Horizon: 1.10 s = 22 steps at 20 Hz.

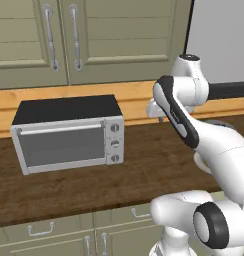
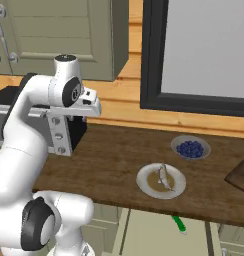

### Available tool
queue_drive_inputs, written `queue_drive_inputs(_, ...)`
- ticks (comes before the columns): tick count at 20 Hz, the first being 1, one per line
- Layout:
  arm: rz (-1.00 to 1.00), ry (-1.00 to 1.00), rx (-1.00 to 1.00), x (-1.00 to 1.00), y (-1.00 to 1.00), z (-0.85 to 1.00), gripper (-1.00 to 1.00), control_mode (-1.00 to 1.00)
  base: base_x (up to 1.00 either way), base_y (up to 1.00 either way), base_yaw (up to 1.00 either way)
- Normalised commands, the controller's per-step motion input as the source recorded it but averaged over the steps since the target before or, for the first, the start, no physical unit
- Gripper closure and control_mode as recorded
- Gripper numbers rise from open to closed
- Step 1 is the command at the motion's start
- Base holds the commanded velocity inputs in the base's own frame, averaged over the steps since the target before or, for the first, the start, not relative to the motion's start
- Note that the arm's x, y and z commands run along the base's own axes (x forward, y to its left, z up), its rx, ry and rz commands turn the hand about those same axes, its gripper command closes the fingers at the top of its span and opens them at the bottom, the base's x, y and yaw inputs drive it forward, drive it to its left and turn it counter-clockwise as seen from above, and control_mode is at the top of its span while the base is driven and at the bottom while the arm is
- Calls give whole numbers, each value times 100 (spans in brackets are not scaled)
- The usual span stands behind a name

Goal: Pick up the knife from the drawer and place it on the cutting board. Then place the meat from the plate to the cutting board.

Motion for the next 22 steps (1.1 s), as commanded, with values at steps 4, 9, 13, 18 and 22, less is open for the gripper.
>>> queue_drive_inputs(4, 0, 1, 0, -32, -1, -9, -100, -100, 0, 0, 0)
queue_drive_inputs(9, 0, 9, -2, -89, 0, -45, -100, -100, 0, 0, 0)
queue_drive_inputs(13, 0, 0, 0, 0, 0, 0, -100, 100, -98, 0, 0)
queue_drive_inputs(18, 0, 0, 0, 0, 0, 0, -100, 100, -79, 0, 0)
queue_drive_inputs(22, 0, 0, 0, 0, 0, 0, -100, 100, -58, -13, 0)
